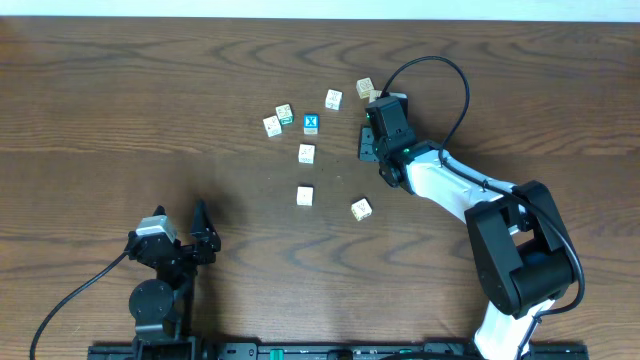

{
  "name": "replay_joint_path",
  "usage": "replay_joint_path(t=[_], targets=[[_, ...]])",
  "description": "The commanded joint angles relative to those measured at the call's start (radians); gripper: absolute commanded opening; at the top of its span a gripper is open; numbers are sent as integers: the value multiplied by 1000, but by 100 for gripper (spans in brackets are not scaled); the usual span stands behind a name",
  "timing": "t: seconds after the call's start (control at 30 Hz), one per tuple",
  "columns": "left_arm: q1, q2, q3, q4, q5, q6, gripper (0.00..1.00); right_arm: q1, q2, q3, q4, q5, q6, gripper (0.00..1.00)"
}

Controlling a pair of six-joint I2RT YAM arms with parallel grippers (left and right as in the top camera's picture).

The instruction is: Lift 3 blocks

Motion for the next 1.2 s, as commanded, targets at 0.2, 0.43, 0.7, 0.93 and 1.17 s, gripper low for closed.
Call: replay_joint_path(t=[0.2, 0.43, 0.7, 0.93, 1.17], targets=[[1, -9, -10, -44, -5, -9, 73, 8, 37, 1, 10, 52, 76, 53], [1, -9, -10, -44, -5, -9, 74, 8, 105, 1, 43, 40, 79, 53], [1, -9, -10, -44, -5, -9, 73, 8, 107, 1, 65, 34, 79, 48], [1, -9, -10, -44, -5, -9, 73, 8, 105, 1, 75, -43, 42, 39], [1, -9, -10, -44, -5, -9, 73, 8, 93, 1, 37, -46, 1, 40]])
